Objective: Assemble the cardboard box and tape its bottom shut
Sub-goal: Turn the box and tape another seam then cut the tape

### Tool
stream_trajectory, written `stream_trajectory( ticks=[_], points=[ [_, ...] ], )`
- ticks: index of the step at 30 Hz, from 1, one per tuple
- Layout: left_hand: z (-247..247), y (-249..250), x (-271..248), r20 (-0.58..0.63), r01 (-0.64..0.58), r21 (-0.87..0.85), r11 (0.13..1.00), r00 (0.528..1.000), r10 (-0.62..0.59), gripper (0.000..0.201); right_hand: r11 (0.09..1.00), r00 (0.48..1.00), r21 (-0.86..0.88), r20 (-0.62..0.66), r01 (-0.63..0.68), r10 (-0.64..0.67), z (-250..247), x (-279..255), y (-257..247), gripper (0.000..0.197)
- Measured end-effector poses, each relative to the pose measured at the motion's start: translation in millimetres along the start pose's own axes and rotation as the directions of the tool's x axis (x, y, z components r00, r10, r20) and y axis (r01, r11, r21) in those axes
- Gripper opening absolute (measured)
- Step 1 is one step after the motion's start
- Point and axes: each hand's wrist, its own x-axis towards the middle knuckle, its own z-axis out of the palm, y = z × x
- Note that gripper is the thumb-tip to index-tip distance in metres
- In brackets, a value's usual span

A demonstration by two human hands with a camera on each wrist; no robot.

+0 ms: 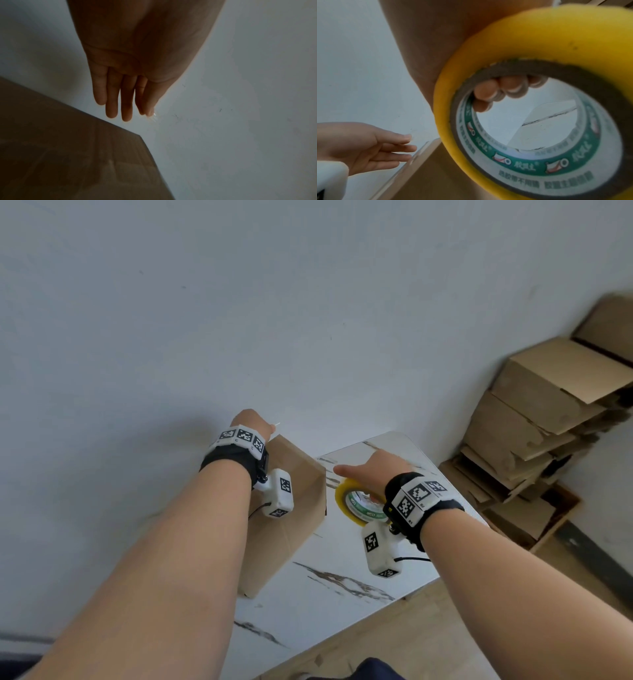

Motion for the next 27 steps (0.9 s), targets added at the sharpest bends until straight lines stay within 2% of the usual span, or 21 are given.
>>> stream_trajectory(
  ticks=[8,15,27],
  points=[
    [7,-7,13,0.040,-0.041,-0.048,0.998,0.998,0.043,0.038,0.998,0.998,0.019,0.007,-0.066,0.066,14,7,-6,0.058],
    [6,-3,14,0.064,-0.050,-0.017,0.999,0.997,0.051,0.041,0.996,0.996,0.032,0.010,-0.084,0.084,16,9,-9,0.057],
    [8,-2,10,0.085,0.007,-0.093,0.996,0.996,0.001,0.039,0.995,0.996,0.043,0.035,-0.088,0.087,17,12,-8,0.056]
  ],
)
